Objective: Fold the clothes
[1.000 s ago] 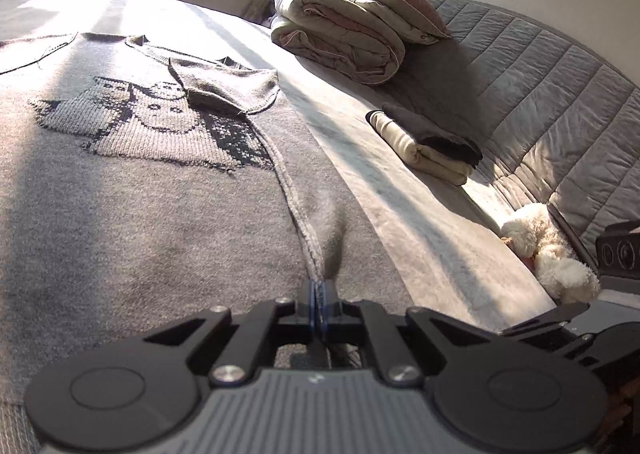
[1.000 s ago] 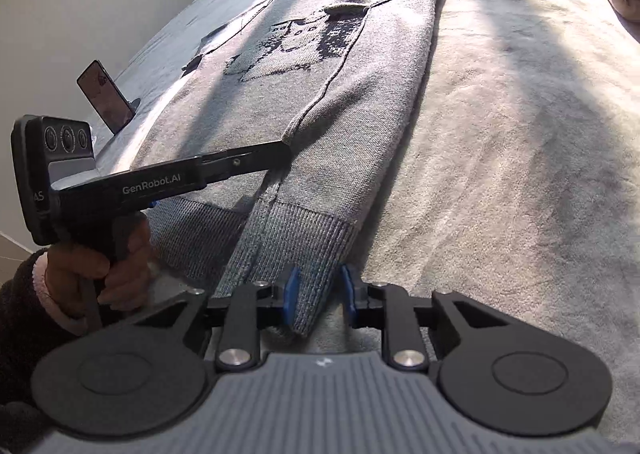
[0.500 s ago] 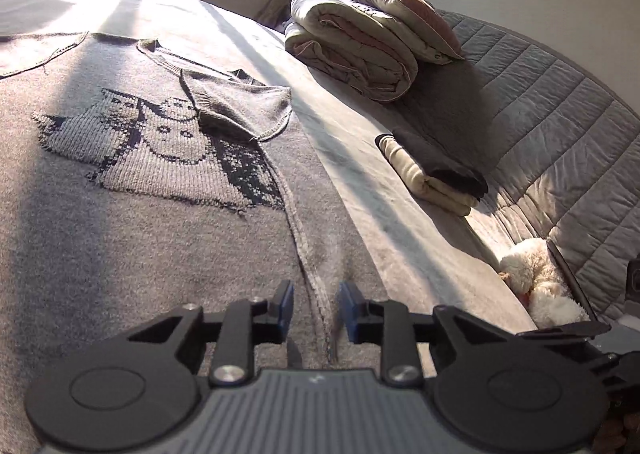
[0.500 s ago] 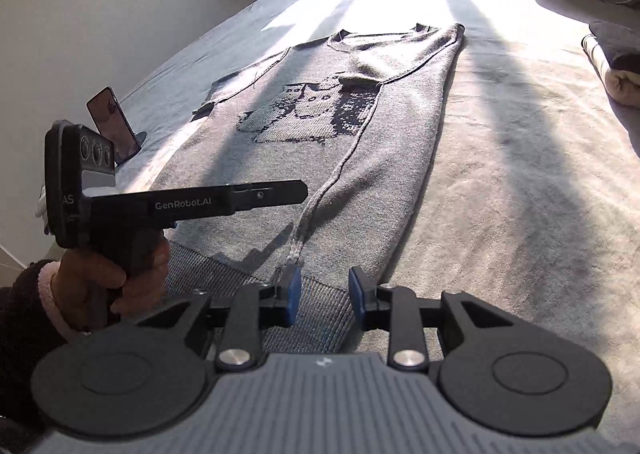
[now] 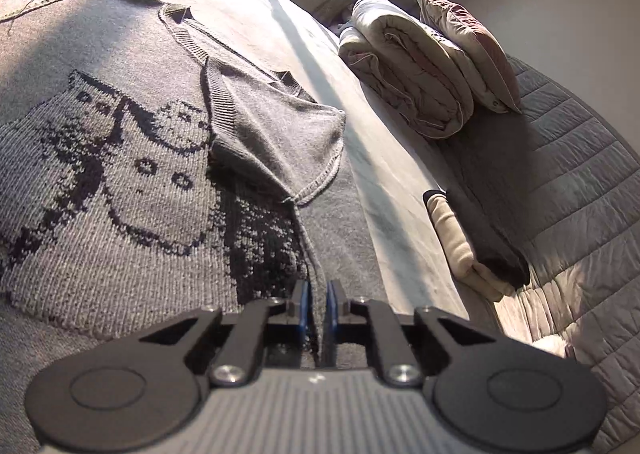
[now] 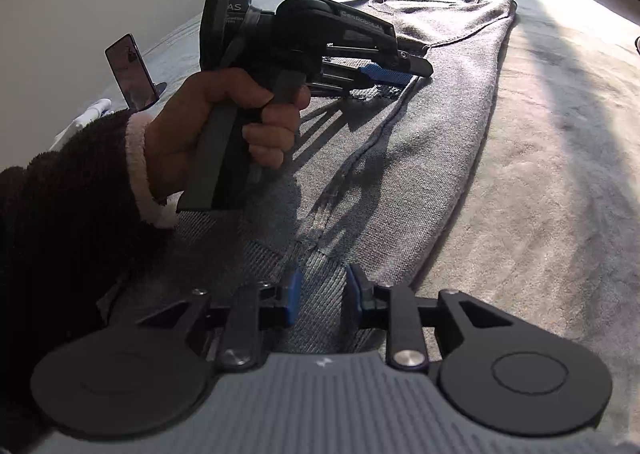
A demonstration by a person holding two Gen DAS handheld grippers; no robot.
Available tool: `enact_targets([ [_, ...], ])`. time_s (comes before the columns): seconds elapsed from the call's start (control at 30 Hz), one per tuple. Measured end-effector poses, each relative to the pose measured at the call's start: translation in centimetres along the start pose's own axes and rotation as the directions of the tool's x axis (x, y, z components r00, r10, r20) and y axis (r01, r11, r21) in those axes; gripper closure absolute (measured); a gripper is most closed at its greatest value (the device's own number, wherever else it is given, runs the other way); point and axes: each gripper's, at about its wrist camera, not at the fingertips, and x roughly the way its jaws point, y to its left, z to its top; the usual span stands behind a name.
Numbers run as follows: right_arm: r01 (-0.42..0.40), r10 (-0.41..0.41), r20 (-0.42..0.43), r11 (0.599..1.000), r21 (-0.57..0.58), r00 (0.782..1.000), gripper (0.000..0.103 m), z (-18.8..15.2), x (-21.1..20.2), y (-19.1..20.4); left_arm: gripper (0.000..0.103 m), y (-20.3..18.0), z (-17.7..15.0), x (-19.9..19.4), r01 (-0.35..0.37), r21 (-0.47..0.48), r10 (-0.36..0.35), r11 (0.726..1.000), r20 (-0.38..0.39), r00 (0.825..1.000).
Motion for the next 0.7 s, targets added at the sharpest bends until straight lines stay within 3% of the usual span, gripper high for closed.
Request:
enact_targets([
  [0.1,-0.010,0.010,-0.004,1.000,-0.001,1.000,0.074,0.0,0.0,-0.1,0.100,-0.4,-0.5,-0.6,-0.049,0.053,0.046,0.997,0.046,0.998],
  [0.23,-0.011,0.011,-0.004,1.000,-0.029,1.000,0.070,0.3,-0.1,0.6,0.097,-0.7,-0.4,-0.9,-0.074,0.088,0.071,0.993,0.034,0.997],
  [0.4,-0.039,0.039,0.004,0.998,-0.053,0.999,0.070,0.5,-0.3,1.9,0.074,-1.3,0.2,-3.3,-0.088,0.108,0.084,0.990,0.043,0.996],
  [0.57,-0.053,0.042,-0.072,0.987,-0.151,0.997,0.070,-0.7,0.8,4.0,0.055,-1.2,0.7,-7.3,-0.124,0.176,0.113,0.976,0.073,0.991],
  [0.7,-0.091,0.086,-0.058,0.992,-0.088,0.995,0.070,0.0,-0.2,4.0,0.043,0.3,1.5,-11.1,-0.200,0.213,0.175,0.956,0.132,0.976],
])
